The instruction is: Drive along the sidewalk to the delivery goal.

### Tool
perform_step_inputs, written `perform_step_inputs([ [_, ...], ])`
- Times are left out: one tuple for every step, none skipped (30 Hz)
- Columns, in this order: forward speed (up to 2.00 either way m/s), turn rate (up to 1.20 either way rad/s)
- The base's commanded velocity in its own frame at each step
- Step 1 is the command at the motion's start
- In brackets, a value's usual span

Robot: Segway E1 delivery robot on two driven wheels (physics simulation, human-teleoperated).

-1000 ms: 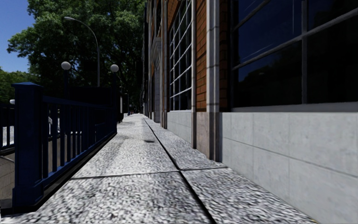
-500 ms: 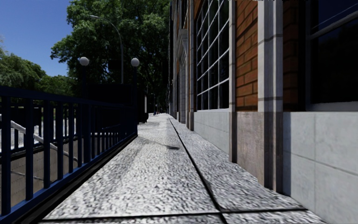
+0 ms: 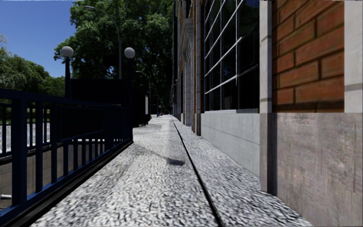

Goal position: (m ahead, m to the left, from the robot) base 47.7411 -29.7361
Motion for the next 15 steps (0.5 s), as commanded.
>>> perform_step_inputs([
  [2.00, 0.27],
  [2.00, 0.27],
  [2.00, 0.28],
  [2.00, 0.28],
  [2.00, 0.28],
  [2.00, 0.28],
  [2.00, 0.28],
  [2.00, 0.28],
  [2.00, 0.28],
  [2.00, 0.28],
  [2.00, 0.28],
  [2.00, 0.28],
  [2.00, 0.28],
  [2.00, 0.28],
  [2.00, 0.28],
])
